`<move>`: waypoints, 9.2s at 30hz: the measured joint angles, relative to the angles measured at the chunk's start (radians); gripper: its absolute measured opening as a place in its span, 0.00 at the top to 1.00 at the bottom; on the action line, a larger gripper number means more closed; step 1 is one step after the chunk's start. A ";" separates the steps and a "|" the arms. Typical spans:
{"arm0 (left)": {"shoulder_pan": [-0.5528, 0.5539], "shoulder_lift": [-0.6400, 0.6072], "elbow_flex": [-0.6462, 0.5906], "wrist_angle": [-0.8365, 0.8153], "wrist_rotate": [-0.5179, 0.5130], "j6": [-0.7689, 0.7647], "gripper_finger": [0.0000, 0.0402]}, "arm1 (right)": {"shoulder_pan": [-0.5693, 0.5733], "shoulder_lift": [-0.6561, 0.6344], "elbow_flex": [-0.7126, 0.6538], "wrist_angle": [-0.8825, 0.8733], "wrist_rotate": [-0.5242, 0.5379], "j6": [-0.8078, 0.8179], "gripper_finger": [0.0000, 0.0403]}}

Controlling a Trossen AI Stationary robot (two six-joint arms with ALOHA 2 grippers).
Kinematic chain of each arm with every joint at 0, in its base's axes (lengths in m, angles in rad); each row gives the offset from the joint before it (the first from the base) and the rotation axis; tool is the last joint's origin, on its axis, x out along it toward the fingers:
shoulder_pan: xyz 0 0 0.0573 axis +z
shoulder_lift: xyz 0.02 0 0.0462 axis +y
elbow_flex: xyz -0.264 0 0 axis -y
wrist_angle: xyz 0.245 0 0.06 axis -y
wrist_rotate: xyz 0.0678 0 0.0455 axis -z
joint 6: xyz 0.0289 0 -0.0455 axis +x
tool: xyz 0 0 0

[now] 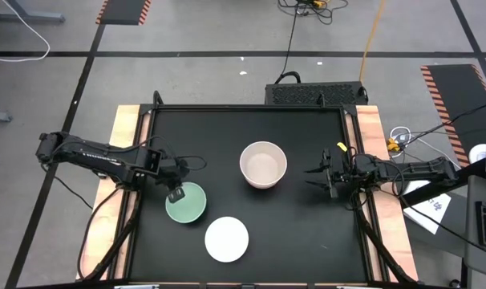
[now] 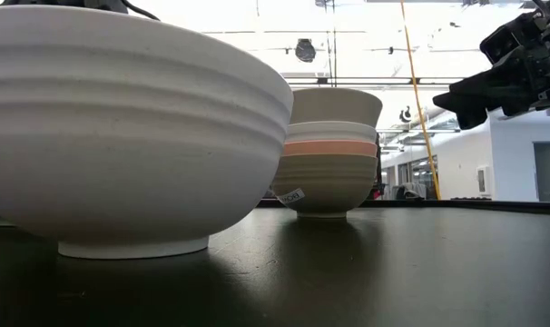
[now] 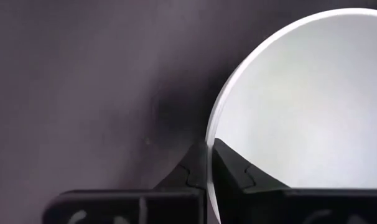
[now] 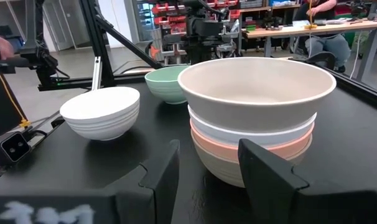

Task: Nest bowls inside each other
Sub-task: Stack the light green bowl on top of the dark white bowl, then stack the white bowl on top of the light green bowl

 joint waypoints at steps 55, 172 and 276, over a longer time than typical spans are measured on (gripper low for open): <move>0.362 0.642 1.159 0.020 0.262 0.638 0.99 | 0.002 0.012 0.000 0.003 0.000 0.007 0.61; 0.250 1.125 1.516 -0.513 -0.080 0.611 0.99 | 0.002 0.037 0.000 0.007 0.000 0.014 0.61; 0.126 -0.370 -0.213 0.923 -0.039 0.545 0.55 | 0.002 0.066 0.000 0.073 -0.077 0.060 0.61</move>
